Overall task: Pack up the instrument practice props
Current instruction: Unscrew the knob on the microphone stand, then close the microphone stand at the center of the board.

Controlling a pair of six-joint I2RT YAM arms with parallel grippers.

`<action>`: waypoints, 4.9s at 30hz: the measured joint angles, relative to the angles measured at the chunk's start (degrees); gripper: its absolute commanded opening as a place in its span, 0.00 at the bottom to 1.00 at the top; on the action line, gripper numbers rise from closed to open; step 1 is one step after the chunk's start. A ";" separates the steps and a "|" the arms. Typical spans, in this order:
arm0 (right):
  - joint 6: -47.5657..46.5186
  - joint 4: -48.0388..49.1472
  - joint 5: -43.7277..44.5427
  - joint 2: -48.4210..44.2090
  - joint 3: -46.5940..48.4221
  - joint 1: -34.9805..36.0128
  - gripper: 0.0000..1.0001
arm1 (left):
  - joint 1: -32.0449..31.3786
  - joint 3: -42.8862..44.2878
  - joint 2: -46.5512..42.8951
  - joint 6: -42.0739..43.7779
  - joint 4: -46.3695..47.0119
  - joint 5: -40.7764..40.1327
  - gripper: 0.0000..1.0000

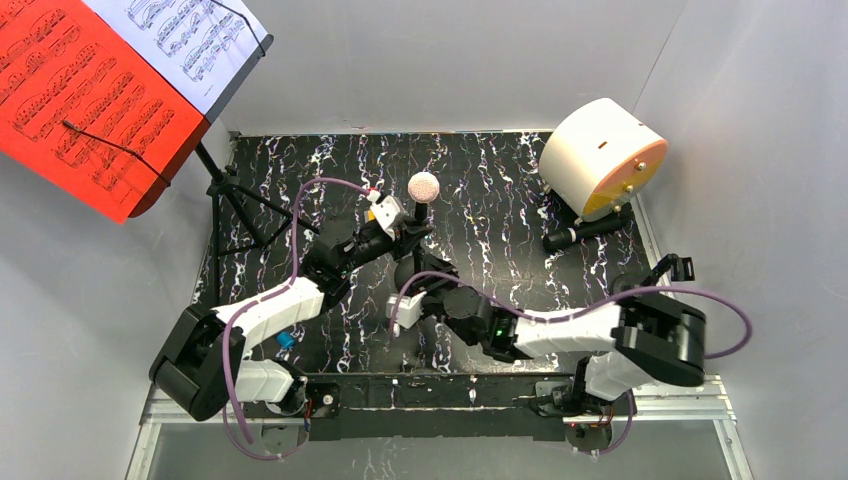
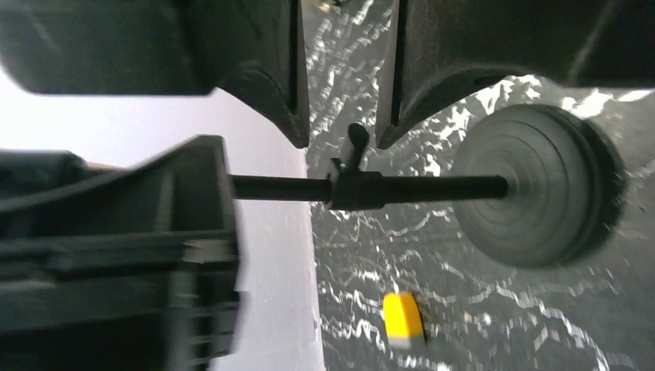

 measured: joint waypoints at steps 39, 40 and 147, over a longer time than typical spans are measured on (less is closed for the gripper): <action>65.31 12.68 -0.52 -9.09 8.81 -10.84 0.62 | 0.00 -0.44 0.13 -0.37 1.11 0.98 0.00; 66.10 12.68 -0.87 -8.72 8.81 -11.02 0.61 | 0.00 -0.46 0.13 -0.37 1.16 1.01 0.00; 82.42 -58.03 -22.88 -20.17 31.58 -17.14 0.87 | -7.61 -10.32 -16.63 -14.29 -13.18 -15.61 0.70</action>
